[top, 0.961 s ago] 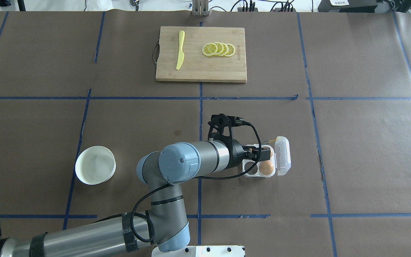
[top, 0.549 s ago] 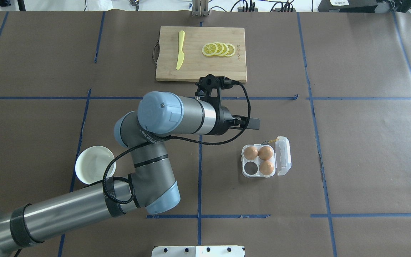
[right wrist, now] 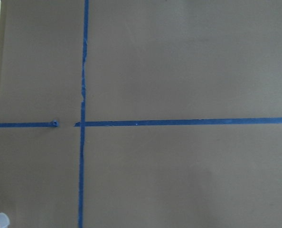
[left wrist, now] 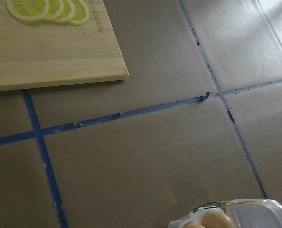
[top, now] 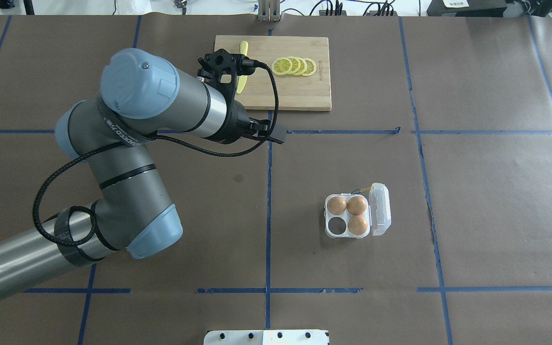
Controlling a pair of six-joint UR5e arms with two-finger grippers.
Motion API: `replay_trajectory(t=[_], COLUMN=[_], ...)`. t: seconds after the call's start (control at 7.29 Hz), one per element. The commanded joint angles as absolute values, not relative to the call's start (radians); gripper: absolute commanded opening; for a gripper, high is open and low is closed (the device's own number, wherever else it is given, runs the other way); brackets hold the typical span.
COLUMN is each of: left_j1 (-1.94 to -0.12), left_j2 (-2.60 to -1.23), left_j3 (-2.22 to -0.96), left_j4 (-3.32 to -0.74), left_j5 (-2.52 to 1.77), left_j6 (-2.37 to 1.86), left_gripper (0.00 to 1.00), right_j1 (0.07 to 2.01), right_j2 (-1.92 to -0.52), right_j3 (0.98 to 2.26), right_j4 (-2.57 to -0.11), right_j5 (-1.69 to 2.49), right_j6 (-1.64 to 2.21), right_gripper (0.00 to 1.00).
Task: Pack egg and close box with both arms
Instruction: 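Withdraw the left arm away while the right arm reaches toward the carton, then push the open carton lid down over the eggs with the right gripper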
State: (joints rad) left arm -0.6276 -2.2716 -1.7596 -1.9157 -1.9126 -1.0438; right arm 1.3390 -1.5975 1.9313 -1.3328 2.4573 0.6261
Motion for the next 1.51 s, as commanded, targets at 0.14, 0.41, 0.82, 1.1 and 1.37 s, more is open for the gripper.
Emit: replay_trajectory(t=[0.14,0.41,0.82,1.1,1.37], left_j1=[-0.757,-0.848,-1.015,-1.083,-1.115], left_j2=[-2.226,-2.177,-2.088,-2.059,-2.046], left_j3=[-1.894,-1.937,-1.93,-1.919,-1.899], left_j4=[-1.72,-1.62,-1.614,-1.615,-1.614], left_j5=[-1.916,-1.925,-1.999,-2.034,-2.036], left_j6=[-0.959,-0.764,-0.472,-0.364,-0.29], left_gripper=[1.0,1.0,1.0,1.0,1.0], right_j1=[0.981,0.867,0.731,0.648,0.591], right_j2=[-1.632,-1.635,-1.62,-1.536,-1.421], right_j3=[1.934,1.951,1.956,1.948,1.904], right_j4=[-0.935,-0.933,-0.933,-0.937,-0.946], right_j5=[2.254,2.25,2.2,2.14,2.109], right_j6=[1.124,1.135,1.141,1.186,1.209], right_gripper=[0.67,0.07,0.0,0.0,0.0])
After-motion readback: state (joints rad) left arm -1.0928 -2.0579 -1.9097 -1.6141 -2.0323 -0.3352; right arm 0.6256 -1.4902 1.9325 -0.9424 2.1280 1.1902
